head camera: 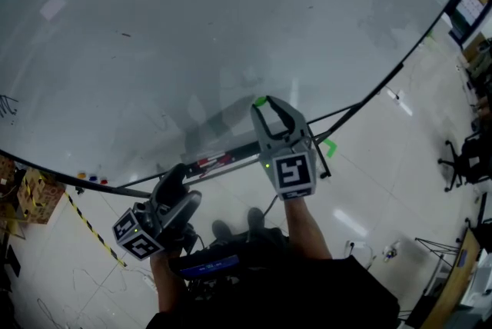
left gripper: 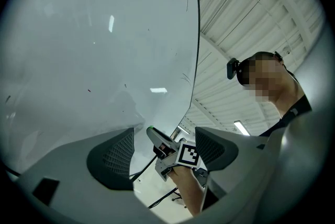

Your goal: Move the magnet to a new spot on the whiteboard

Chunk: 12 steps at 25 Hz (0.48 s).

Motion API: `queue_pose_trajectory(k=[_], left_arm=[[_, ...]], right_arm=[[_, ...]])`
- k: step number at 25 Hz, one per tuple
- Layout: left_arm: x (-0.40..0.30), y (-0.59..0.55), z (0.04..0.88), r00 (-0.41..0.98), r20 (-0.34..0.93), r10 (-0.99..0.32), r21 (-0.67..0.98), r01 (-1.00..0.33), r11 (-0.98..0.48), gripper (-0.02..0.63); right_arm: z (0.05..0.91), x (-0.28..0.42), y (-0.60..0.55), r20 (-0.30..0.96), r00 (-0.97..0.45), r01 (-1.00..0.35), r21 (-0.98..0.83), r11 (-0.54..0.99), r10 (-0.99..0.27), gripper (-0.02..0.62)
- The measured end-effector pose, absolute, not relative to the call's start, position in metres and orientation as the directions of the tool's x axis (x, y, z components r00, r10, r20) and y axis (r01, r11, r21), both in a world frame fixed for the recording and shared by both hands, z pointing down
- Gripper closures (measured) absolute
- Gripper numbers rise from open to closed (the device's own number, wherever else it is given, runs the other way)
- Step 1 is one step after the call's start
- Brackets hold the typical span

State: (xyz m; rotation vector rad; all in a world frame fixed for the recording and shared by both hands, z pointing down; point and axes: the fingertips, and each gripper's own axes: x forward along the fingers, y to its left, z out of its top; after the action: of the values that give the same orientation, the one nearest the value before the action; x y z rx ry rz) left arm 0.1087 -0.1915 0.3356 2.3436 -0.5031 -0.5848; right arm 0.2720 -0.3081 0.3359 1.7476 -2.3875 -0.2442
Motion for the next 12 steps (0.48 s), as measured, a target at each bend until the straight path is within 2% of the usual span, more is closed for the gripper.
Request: queue_pose_trajectory(k=[4, 12], left_arm=[[0.113, -0.194, 0.335, 0.830, -0.282, -0.482, 0.683, -0.179, -0.708, 0.247], [0.121, -0.197, 0.332, 0.825, -0.291, -0.484, 0.679, -0.178, -0.712, 0.247]], right_arm=[[0.320, 0.279, -0.288, -0.002, -0.401, -0.913, 0.077, 0.400, -0.916, 0.446], [0.297, 0.282, -0.261, -0.057, -0.495, -0.869, 0.018, 0.495, -0.867, 0.446]])
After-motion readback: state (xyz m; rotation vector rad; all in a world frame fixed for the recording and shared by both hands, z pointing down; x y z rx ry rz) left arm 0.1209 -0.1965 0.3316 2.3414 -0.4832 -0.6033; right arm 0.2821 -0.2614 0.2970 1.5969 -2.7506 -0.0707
